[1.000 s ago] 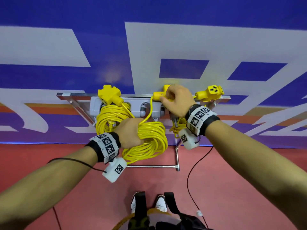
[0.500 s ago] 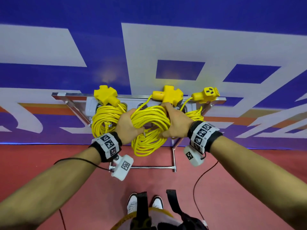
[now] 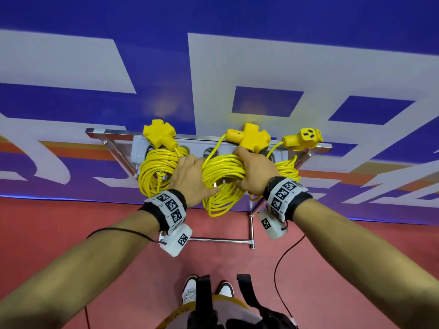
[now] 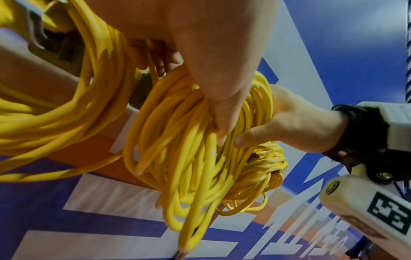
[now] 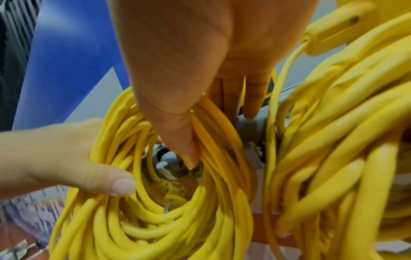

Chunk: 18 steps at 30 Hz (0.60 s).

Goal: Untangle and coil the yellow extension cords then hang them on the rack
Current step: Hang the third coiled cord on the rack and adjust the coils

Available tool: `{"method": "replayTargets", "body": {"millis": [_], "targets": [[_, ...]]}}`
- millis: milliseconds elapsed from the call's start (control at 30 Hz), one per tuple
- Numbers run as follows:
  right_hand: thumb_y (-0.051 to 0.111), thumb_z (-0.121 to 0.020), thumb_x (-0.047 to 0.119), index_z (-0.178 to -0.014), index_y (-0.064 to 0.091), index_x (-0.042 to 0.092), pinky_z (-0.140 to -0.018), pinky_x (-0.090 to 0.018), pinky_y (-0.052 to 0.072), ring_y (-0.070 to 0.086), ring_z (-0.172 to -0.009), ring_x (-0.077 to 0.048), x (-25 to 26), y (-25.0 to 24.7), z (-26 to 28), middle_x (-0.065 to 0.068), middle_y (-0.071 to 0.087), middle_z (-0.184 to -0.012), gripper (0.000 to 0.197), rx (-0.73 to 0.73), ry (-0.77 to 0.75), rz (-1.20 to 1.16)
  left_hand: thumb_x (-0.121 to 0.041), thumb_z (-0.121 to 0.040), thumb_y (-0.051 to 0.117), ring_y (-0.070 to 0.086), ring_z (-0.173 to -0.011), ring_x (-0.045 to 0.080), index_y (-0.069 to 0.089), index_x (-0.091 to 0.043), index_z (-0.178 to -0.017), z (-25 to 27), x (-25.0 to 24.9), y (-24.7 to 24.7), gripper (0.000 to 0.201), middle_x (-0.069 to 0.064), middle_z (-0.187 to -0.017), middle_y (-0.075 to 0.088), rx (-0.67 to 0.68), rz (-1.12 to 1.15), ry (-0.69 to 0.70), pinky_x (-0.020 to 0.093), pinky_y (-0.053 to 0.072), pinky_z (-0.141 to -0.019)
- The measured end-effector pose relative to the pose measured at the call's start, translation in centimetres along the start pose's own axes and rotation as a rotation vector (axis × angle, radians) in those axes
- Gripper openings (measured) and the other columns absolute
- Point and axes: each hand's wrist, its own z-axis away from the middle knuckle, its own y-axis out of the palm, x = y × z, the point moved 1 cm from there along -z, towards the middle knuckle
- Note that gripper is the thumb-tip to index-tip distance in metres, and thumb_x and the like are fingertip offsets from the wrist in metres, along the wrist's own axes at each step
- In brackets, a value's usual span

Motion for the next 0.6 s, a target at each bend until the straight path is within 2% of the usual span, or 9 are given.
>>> {"method": "replayTargets", "body": {"millis": [33,100,200,267,333,400,467,533,600], "targets": [[0.080,-0.068,0.032,-0.122,0.043,0.024,-0.071,-0.039,0.048,0.063,-0.092,-0.039,0.0,0.2,-0.1,-0.008,0.067,-0.104,0.065,-0.024,-0.007,0.047,-0.061,-0.061,0.084,0.043,-0.118,0.030,0.045,-0.013,-0.137,0.0,-0.2,-0.1,0.097,0.010,-0.121,0.050,-0.008,0.027,-0.002,0.040,0.039,-0.101],[0.081,-0.068,0.033,-0.119,0.049,0.020,-0.069,-0.035,0.038,0.062,-0.092,-0.040,0.2,0.5,-0.4,-0.010,0.068,-0.102,0.062,-0.063,-0.018,0.121,-0.054,-0.059,0.089,0.047,-0.119,0.027,0.037,-0.015,-0.143,-0.3,-0.4,-0.4,0.106,0.008,-0.128,0.049,-0.081,0.201,-0.003,0.040,0.043,-0.100],[0.084,-0.066,0.030,-0.107,0.053,0.016,-0.069,-0.037,0.035,0.058,-0.096,-0.037,0.3,1.7,-0.5,-0.011,0.065,-0.101,0.054,-0.070,-0.054,0.201,-0.049,-0.065,0.084,0.055,-0.110,0.030,0.052,-0.013,-0.131,-0.5,-1.1,-0.4,0.082,0.009,-0.120,0.051,-0.076,0.193,0.108,0.042,0.049,-0.092],[0.084,-0.066,0.029,-0.107,0.054,0.014,-0.074,-0.040,0.039,0.054,-0.104,-0.035,0.2,2.6,-0.6,-0.011,0.063,-0.107,0.053,-0.065,-0.079,0.197,-0.043,-0.069,0.086,0.055,-0.106,0.031,0.062,-0.013,-0.125,-0.3,-1.2,-0.1,0.068,0.009,-0.117,0.051,-0.019,0.134,0.138,0.042,0.050,-0.089],[0.084,-0.066,0.034,-0.113,0.053,0.014,-0.082,-0.044,0.045,0.052,-0.109,-0.035,0.1,2.8,-0.6,-0.010,0.062,-0.114,0.059,-0.051,-0.093,0.183,-0.040,-0.069,0.088,0.056,-0.106,0.028,0.064,-0.014,-0.125,-0.4,-1.0,0.1,0.066,0.007,-0.117,0.054,-0.021,0.156,0.107,0.039,0.050,-0.089],[0.080,-0.066,0.046,-0.123,0.050,0.015,-0.087,-0.048,0.047,0.050,-0.112,-0.033,0.0,2.8,-0.5,-0.009,0.059,-0.121,0.071,-0.048,-0.123,0.155,-0.041,-0.070,0.087,0.056,-0.109,0.025,0.063,-0.015,-0.127,-0.5,-0.9,0.1,0.067,0.005,-0.117,0.056,-0.015,0.168,0.076,0.038,0.049,-0.090],[0.073,-0.069,0.050,-0.137,0.046,0.015,-0.088,-0.050,0.051,0.050,-0.119,-0.034,-0.1,2.5,-0.2,-0.009,0.055,-0.132,0.081,-0.086,-0.195,0.069,-0.043,-0.071,0.086,0.056,-0.111,0.026,0.063,-0.017,-0.128,-0.7,-0.8,-0.1,0.067,0.005,-0.116,0.058,0.004,0.134,0.074,0.038,0.048,-0.092],[0.070,-0.073,0.042,-0.137,0.050,0.014,-0.085,-0.051,0.054,0.051,-0.120,-0.035,-0.3,2.7,-0.2,-0.010,0.055,-0.134,0.074,-0.103,-0.310,0.027,-0.044,-0.071,0.085,0.054,-0.110,0.029,0.064,-0.015,-0.126,-0.8,-0.9,-0.1,0.066,0.007,-0.113,0.059,0.009,0.084,0.091,0.039,0.045,-0.095],[0.069,-0.075,0.036,-0.131,0.058,0.012,-0.081,-0.051,0.055,0.054,-0.113,-0.035,-0.6,3.0,-0.5,-0.010,0.060,-0.125,0.062,-0.096,-0.377,0.039,-0.046,-0.072,0.084,0.052,-0.108,0.029,0.067,-0.013,-0.124,-1.0,-0.9,-0.1,0.064,0.006,-0.111,0.058,0.023,0.051,0.104,0.039,0.044,-0.095]]}}
